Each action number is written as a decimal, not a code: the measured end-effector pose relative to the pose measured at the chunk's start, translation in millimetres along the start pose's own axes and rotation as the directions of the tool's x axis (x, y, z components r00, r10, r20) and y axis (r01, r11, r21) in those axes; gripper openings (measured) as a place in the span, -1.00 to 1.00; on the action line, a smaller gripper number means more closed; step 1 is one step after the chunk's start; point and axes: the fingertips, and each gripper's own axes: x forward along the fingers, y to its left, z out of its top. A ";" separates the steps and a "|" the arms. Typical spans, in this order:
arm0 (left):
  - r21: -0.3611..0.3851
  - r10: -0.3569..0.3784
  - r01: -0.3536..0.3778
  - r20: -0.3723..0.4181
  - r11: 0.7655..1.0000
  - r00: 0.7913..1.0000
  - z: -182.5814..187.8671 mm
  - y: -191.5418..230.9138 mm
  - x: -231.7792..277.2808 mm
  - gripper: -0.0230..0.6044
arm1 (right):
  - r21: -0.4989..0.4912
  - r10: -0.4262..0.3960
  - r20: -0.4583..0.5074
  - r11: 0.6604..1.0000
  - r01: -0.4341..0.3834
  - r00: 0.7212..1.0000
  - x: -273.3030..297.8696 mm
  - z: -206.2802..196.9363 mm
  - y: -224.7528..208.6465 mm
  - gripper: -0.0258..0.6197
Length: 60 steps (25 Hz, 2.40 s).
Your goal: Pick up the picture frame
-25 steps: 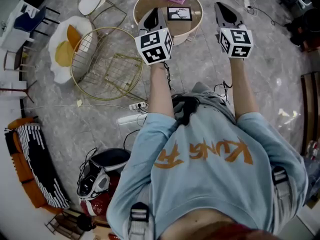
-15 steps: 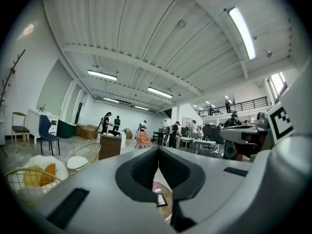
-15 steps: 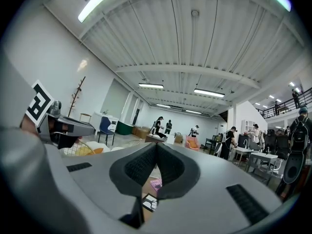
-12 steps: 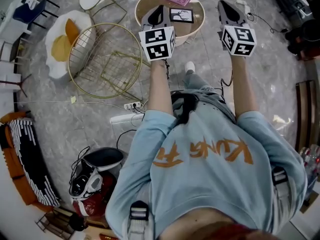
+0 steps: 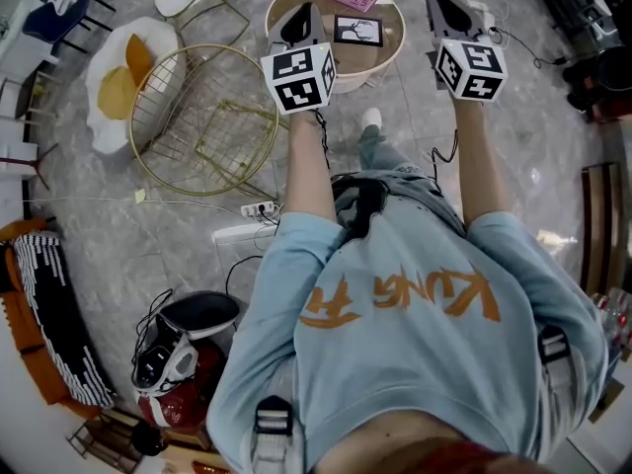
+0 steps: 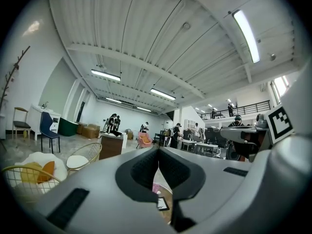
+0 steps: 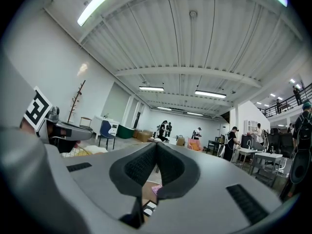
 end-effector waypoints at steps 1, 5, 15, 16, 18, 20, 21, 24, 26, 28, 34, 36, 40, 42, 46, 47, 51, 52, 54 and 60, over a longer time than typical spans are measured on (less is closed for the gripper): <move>0.003 -0.003 0.003 -0.003 1.000 1.000 -1.1 -1.3 4.2 -0.86 | 0.004 -0.002 -0.002 1.000 0.002 1.000 1.7 -2.5 -3.3 -0.93; 0.008 -0.015 0.015 -0.024 1.000 1.000 -11.0 -4.1 23.0 -0.86 | 0.030 -0.021 -0.019 0.999 0.021 1.000 10.4 -20.8 -18.4 -0.93; -0.022 0.003 -0.004 -0.062 1.000 0.998 -31.0 -1.7 71.0 -0.86 | 0.057 -0.009 -0.055 0.998 0.012 0.998 52.2 -51.3 -51.5 -0.93; -0.023 0.005 -0.006 -0.066 1.000 0.998 -32.7 -1.3 79.8 -0.86 | 0.064 -0.009 -0.059 0.998 0.013 0.998 59.5 -56.0 -57.4 -0.93; -0.026 0.008 -0.010 -0.077 1.000 0.997 -36.9 -0.5 97.6 -0.86 | 0.077 -0.005 -0.068 0.997 0.010 0.998 75.8 -64.7 -67.8 -0.93; -0.026 0.015 -0.017 -0.094 1.000 0.995 -40.9 0.6 112.4 -0.86 | 0.088 0.004 -0.078 0.996 0.003 0.997 89.2 -71.1 -75.0 -0.93; -0.025 0.016 -0.019 -0.105 1.000 0.994 -42.9 0.2 118.6 -0.86 | 0.093 0.006 -0.084 0.996 0.002 0.996 93.3 -74.2 -78.8 -0.93; -0.027 0.013 -0.017 -0.134 0.999 0.991 -46.7 -4.0 140.6 -0.86 | 0.119 -0.005 -0.105 0.993 0.017 0.994 105.4 -84.0 -98.4 -0.93; -0.053 0.014 -0.022 -0.145 0.998 0.989 -45.2 -7.9 167.0 -0.86 | 0.142 -0.010 -0.122 0.989 0.027 0.992 124.7 -91.3 -120.6 -0.93; -0.077 0.013 -0.025 -0.155 0.997 0.988 -43.7 -12.7 194.6 -0.86 | 0.167 -0.005 -0.142 0.985 0.029 0.990 146.6 -101.2 -140.2 -0.93; -0.065 0.027 -0.043 -0.230 0.997 0.973 -71.3 -13.5 237.6 -0.86 | 0.240 0.011 -0.183 0.970 0.033 0.983 181.5 -142.5 -163.5 -0.93; -0.061 0.031 -0.048 -0.258 0.997 0.966 -69.7 -13.7 252.1 -0.86 | 0.271 0.003 -0.191 0.961 0.050 0.982 194.4 -144.8 -178.7 -0.93; -0.028 0.036 -0.047 -0.313 0.998 0.949 -91.3 -7.1 273.2 -0.86 | 0.362 -0.025 -0.200 0.927 0.098 0.979 213.9 -179.7 -192.8 -0.93; -0.018 0.036 -0.044 -0.339 0.999 0.940 -104.3 -5.8 275.7 -0.86 | 0.393 -0.029 -0.205 0.913 0.109 0.978 211.4 -197.1 -191.2 -0.93; -0.023 0.040 -0.052 -0.376 0.998 0.926 -90.9 -14.5 271.5 -0.86 | 0.405 -0.024 -0.215 0.907 0.112 0.976 199.5 -188.0 -199.2 -0.93; -0.020 0.041 -0.053 -0.386 0.998 0.922 -88.2 -17.3 269.3 -0.86 | 0.414 -0.025 -0.215 0.903 0.114 0.976 196.2 -185.7 -202.4 -0.93; -0.018 0.052 -0.066 -0.420 0.998 0.906 -81.8 -15.0 275.1 -0.86 | 0.451 -0.023 -0.213 0.884 0.119 0.977 198.4 -182.3 -208.5 -0.93; -0.024 0.051 -0.067 -0.422 0.997 0.905 -79.2 -15.2 278.7 -0.86 | 0.452 -0.018 -0.215 0.884 0.116 0.976 200.9 -180.4 -209.2 -0.93; -0.043 0.039 -0.064 -0.431 0.997 0.902 -79.6 -20.6 281.7 -0.86 | 0.454 -0.008 -0.233 0.884 0.116 0.972 201.2 -181.4 -210.0 -0.93; -0.079 0.016 -0.062 -0.493 0.995 0.870 -112.2 -20.2 284.4 -0.86 | 0.460 0.025 -0.296 0.880 0.119 0.955 208.5 -204.5 -202.0 -0.93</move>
